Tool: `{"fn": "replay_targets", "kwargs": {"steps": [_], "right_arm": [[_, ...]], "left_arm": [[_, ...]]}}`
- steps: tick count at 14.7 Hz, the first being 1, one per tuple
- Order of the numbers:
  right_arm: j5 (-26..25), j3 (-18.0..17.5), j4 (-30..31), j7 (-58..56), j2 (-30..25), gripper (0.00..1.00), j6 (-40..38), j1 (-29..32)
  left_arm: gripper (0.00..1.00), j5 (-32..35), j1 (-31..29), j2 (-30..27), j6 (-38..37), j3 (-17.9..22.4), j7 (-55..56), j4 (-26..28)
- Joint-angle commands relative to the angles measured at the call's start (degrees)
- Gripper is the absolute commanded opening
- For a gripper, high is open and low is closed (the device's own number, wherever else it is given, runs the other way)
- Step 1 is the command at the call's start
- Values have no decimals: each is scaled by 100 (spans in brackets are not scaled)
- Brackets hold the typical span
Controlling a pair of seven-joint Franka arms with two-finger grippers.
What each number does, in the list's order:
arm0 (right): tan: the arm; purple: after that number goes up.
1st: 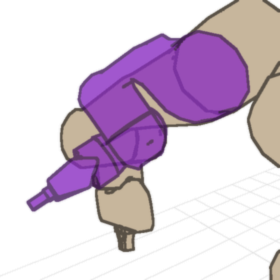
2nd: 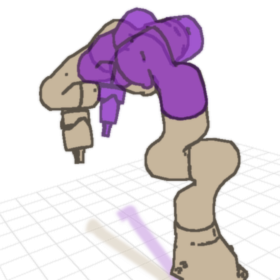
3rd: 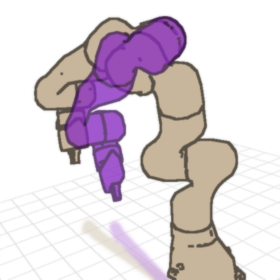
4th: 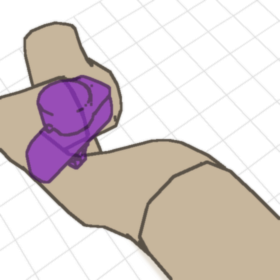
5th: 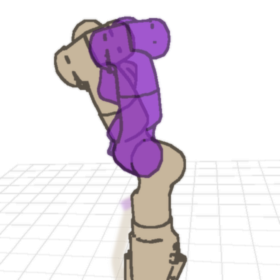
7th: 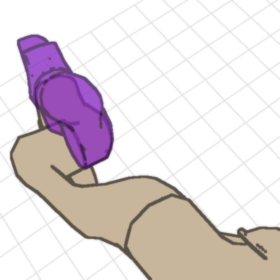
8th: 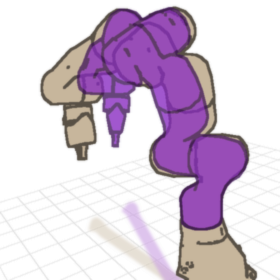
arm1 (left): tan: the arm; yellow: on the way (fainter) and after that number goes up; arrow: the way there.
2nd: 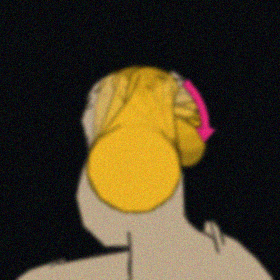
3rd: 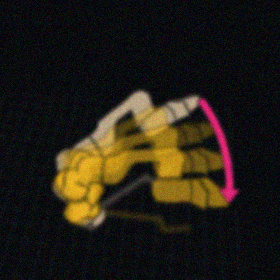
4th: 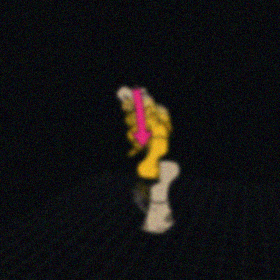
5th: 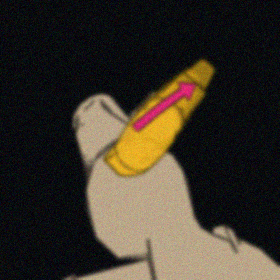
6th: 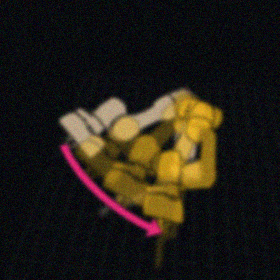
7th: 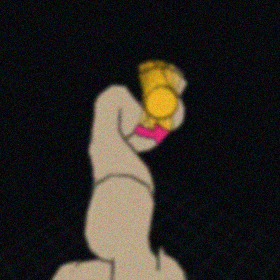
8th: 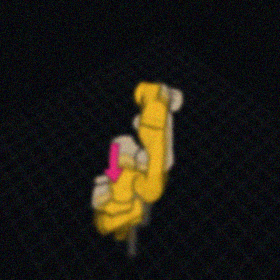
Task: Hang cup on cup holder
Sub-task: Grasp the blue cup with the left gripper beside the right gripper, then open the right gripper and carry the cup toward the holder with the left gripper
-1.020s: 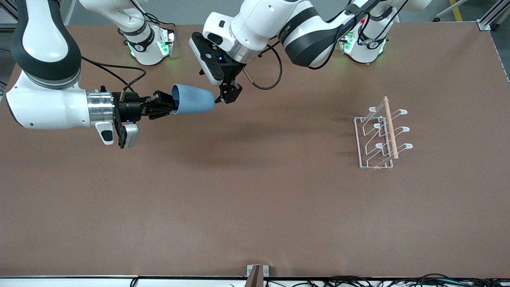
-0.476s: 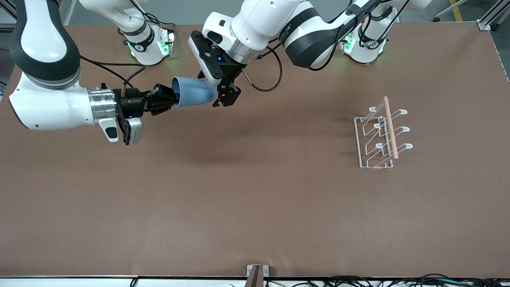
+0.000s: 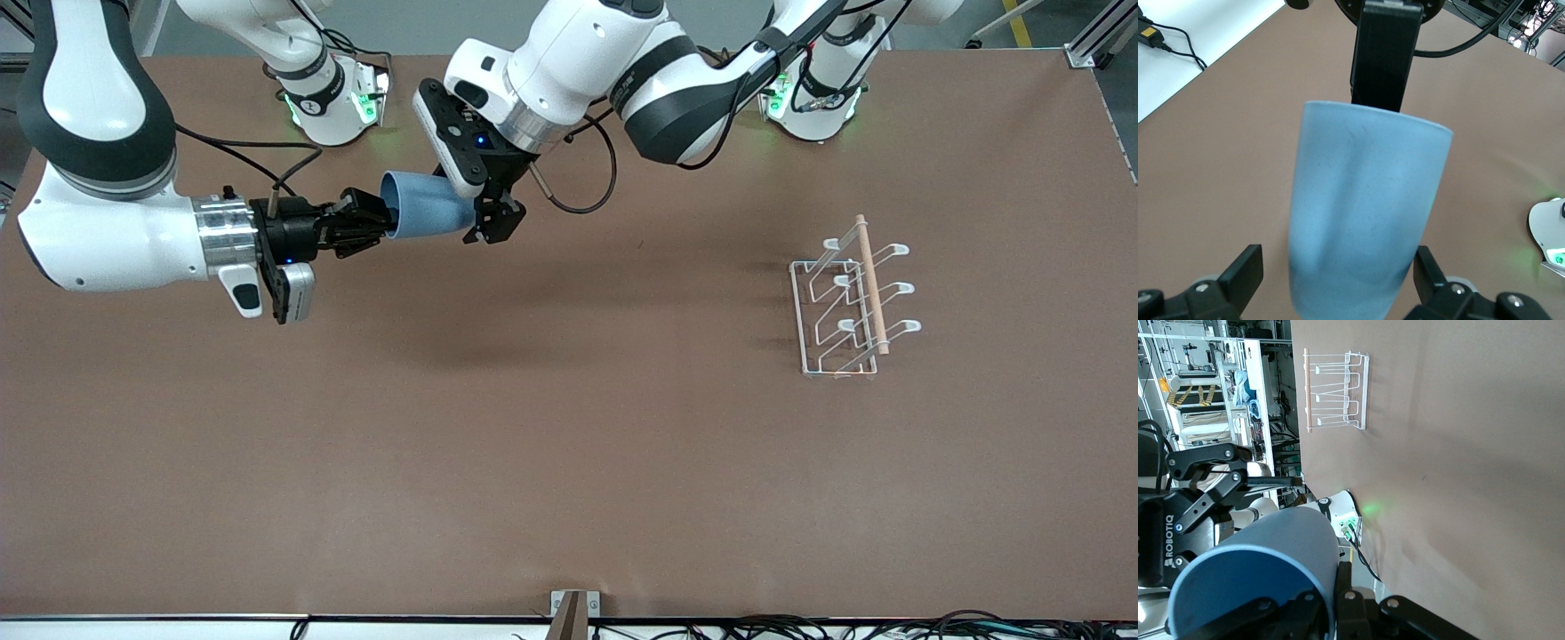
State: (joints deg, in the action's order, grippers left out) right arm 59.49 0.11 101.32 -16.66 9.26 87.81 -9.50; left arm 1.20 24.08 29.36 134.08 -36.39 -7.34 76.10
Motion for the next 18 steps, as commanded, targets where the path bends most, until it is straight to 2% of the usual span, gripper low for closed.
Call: {"fn": "replay_targets", "kwargs": {"steps": [1,6,8,12,13,16,17,18], "right_arm": [[160,-2,116,-92,-108,3,-62,10],[160,-2,107,-83,-108,4,-62,10],[160,-2,107,-83,-108,4,-62,10],[160,-2,107,-83,-108,5,-62,10],[160,-2,107,-83,-108,5,-62,1],[160,-2,107,-66,-108,7,-71,10],[160,-2,107,4,-108,21,-71,10],[160,7,107,-13,-108,93,-80,19]], "left_arm": [[97,127,97,78,74,27,-39,-130],[93,407,106,174,241,18,-136,-122],[87,425,158,184,311,18,-145,-122],[51,496,158,184,312,18,-101,-122],[47,504,158,184,312,26,-92,-122],[43,574,80,105,242,27,-136,-113],[43,644,1,96,198,27,-153,-96],[43,689,-104,35,-72,18,-223,-87]]}}
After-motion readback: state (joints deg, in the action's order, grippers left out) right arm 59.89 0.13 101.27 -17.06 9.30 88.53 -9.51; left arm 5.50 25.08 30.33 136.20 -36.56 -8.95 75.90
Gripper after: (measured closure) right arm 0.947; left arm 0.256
